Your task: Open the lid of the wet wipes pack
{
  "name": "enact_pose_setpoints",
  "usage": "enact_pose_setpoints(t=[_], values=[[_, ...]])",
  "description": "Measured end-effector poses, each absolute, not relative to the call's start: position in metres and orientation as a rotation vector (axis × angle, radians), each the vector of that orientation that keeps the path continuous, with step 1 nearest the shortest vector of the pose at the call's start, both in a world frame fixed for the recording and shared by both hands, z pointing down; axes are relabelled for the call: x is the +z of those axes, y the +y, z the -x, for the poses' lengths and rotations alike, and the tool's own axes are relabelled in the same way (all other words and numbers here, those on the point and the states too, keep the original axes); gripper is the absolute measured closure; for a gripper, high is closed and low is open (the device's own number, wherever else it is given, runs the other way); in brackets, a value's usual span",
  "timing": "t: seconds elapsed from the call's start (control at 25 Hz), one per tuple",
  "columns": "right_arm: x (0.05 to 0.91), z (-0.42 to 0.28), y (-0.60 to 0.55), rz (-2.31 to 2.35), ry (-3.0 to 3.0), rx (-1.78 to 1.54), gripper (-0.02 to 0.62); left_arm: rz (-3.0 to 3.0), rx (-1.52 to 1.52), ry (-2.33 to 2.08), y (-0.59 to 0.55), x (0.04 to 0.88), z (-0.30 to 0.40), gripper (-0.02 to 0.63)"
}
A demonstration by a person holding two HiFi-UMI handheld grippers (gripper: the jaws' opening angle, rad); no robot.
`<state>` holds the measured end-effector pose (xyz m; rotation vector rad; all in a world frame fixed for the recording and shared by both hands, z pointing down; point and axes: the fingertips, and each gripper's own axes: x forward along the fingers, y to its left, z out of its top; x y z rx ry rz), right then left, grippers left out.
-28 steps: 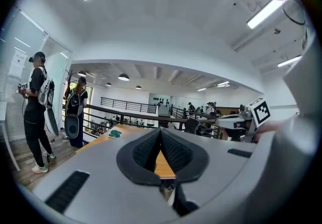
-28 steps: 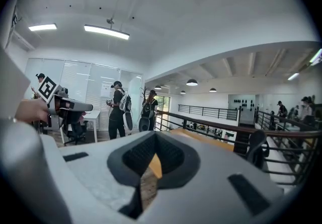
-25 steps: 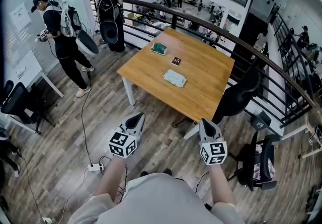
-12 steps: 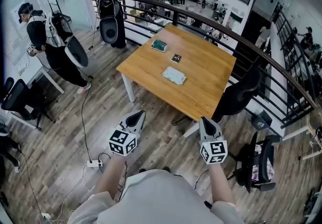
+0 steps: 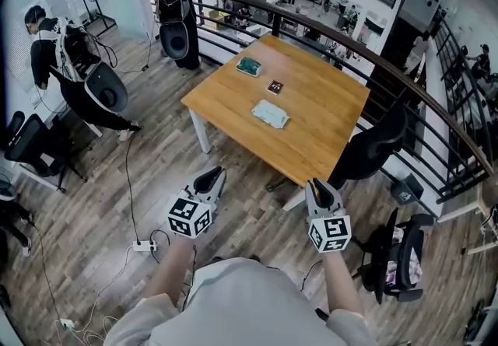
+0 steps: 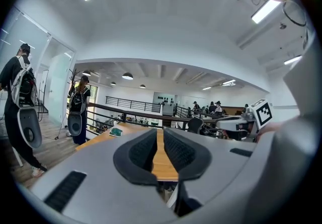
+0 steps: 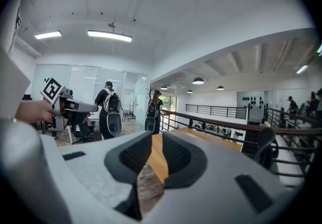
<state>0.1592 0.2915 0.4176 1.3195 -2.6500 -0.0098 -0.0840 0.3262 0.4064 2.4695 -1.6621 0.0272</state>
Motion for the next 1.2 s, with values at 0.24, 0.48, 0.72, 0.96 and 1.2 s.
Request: enact_pose_setpoints(t=[0.24,0.48,0.72,0.96,1.2], values=[[0.423,-0.163,0.286,-1.270,-2.667,-0.001,0.514,-2.454,0.034,-1.682,0.326,0.410,0.075,0.568],[0.430,-0.168,0.277,-1.229,-2.675,0.012,0.506,-2.436,0.035,-1.696,0.320,0.417,0.067,0.563],[0.439,-0.167,0.265,-1.215,-2.665,0.040,0.506,-2.422,0.057,-1.676,0.308,0.427,0.065,0.560],[0.445,-0.157,0.237,-1.225,-2.640,0.068,0.506,-2.436,0.065,-1.643,0.276,0.428,0.073,0.558],[0.452,-0.136,0.193,-1.236,-2.621,0.084,0.506,-2.449,0.067,-1.604,0.224,0.434,0.091,0.558]])
